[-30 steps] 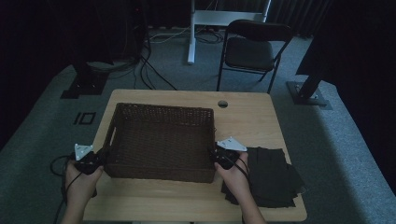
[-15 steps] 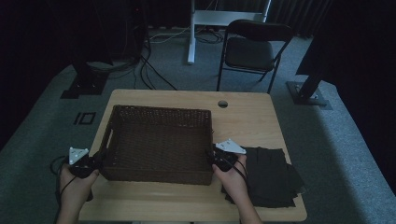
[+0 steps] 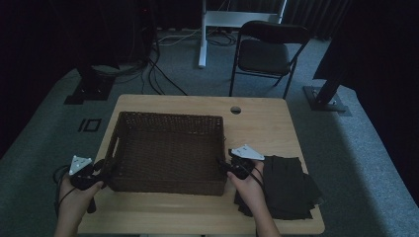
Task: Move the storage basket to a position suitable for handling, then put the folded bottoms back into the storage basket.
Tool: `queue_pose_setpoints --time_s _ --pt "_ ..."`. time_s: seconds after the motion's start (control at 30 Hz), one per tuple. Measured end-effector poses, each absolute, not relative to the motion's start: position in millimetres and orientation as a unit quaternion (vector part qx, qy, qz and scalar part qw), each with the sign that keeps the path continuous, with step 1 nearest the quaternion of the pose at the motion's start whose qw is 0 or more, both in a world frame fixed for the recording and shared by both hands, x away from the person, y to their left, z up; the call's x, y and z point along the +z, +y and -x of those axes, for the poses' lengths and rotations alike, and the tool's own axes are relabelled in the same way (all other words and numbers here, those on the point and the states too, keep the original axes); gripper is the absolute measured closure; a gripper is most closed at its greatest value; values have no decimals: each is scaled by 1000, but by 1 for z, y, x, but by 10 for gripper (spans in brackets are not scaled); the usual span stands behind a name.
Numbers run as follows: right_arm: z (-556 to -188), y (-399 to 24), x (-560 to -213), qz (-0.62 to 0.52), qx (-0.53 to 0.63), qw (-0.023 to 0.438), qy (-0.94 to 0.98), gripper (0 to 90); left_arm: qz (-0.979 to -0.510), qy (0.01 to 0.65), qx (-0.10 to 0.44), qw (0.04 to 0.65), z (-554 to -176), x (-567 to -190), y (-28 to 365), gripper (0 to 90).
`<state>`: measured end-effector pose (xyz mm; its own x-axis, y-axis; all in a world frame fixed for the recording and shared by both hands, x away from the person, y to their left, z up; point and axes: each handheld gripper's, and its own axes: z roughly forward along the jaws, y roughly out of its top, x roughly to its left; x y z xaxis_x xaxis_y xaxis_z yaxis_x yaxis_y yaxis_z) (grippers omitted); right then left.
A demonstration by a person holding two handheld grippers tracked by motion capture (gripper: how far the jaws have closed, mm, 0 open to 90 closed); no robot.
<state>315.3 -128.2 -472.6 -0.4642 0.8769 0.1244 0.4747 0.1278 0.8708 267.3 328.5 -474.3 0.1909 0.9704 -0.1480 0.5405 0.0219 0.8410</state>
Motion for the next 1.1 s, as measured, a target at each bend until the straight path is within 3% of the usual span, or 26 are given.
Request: queue_pose_setpoints --time_s 0.2,0.33,0.67,1.1 --pt "-317 -136 -463 -473 487 212 703 349 -665 565 267 409 -265 -468 331 253" --pt "-317 -139 -456 -467 488 218 704 320 -672 552 278 409 -262 -458 329 204" --pt "-313 -151 -438 -448 478 245 714 200 -674 530 295 421 -262 -430 317 188" --pt "-309 -175 -429 -465 468 269 701 216 -689 496 287 443 -265 -415 287 188"
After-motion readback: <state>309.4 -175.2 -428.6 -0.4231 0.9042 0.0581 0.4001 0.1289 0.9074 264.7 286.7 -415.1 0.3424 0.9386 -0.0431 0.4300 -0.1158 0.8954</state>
